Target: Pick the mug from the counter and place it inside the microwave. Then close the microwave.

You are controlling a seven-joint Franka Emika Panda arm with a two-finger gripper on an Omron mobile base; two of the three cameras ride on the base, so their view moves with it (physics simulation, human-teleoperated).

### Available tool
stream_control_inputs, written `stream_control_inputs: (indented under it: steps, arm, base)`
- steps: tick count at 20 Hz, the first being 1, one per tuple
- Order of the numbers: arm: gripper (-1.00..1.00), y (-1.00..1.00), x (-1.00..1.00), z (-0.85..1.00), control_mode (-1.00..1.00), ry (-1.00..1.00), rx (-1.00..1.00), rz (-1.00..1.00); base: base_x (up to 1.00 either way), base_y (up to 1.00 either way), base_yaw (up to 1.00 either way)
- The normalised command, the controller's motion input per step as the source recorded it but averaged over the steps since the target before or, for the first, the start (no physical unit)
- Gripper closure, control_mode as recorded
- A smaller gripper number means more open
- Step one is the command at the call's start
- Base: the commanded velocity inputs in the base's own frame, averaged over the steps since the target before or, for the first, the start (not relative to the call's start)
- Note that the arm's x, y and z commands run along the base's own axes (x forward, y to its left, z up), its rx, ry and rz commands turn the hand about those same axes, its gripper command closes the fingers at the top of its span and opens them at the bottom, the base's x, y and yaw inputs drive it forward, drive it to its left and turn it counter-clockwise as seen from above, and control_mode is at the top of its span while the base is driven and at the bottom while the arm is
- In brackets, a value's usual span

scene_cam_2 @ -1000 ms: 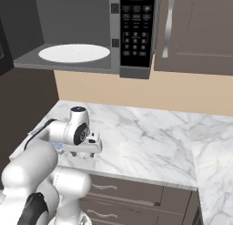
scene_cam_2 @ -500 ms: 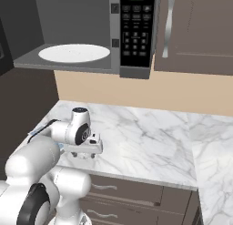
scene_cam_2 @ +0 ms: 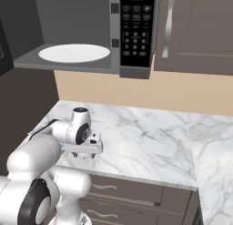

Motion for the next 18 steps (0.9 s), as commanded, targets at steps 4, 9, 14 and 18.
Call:
stream_control_inputs:
  steps: [4,9,14,18]
  arm:
    - [-1.0,0.0,0.0,0.0,-1.0,-0.01,0.0,0.0]
    - [-1.0,0.0,0.01,0.0,-1.0,-0.01,0.0,0.0]
    - [-1.0,0.0,0.15,-0.07,-1.0,0.0,0.0,0.0]
    - [-1.0,0.0,0.2,-0.09,-1.0,0.0,0.0,0.0]
  base:
    - [0.0,0.0,0.0]
    - [0.0,0.0,0.0]
    - [0.0,0.0,0.0]
    - [0.0,0.0,0.0]
